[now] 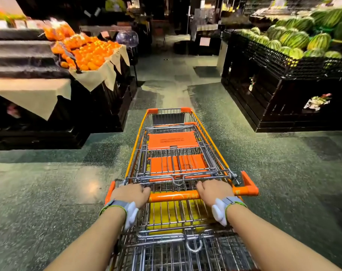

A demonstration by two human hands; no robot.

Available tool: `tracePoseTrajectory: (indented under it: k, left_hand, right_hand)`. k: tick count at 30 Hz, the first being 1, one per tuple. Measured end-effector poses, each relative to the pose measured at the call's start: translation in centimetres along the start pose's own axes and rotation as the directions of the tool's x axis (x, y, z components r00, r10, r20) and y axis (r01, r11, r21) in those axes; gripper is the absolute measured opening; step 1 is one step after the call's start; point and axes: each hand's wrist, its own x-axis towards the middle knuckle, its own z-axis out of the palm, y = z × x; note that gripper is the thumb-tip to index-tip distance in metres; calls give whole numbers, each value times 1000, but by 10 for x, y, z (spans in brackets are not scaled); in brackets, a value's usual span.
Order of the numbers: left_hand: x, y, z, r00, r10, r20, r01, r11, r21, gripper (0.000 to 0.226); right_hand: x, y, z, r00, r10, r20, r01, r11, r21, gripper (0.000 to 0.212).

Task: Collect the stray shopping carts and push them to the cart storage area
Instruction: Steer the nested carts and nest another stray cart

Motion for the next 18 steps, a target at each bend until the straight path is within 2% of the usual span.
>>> tracePoseTrajectory:
  k: [7, 14, 18]
  left_hand:
    - [151, -40, -51, 993, -108, -47, 104, 991, -88, 56]
    - [295, -75, -108, 984, -169, -48, 161, 977, -137, 57]
    - [385, -93, -139, 979, -184, -85, 170, 974, -152, 52]
  right_hand:
    - [151, 30, -52, 999, -44, -6, 44, 999, -14, 25]
    - [288, 55, -115, 996, 61, -61, -52, 988, 142, 41]
    - [380, 79, -147, 999, -1, -52, 5, 997, 80, 36]
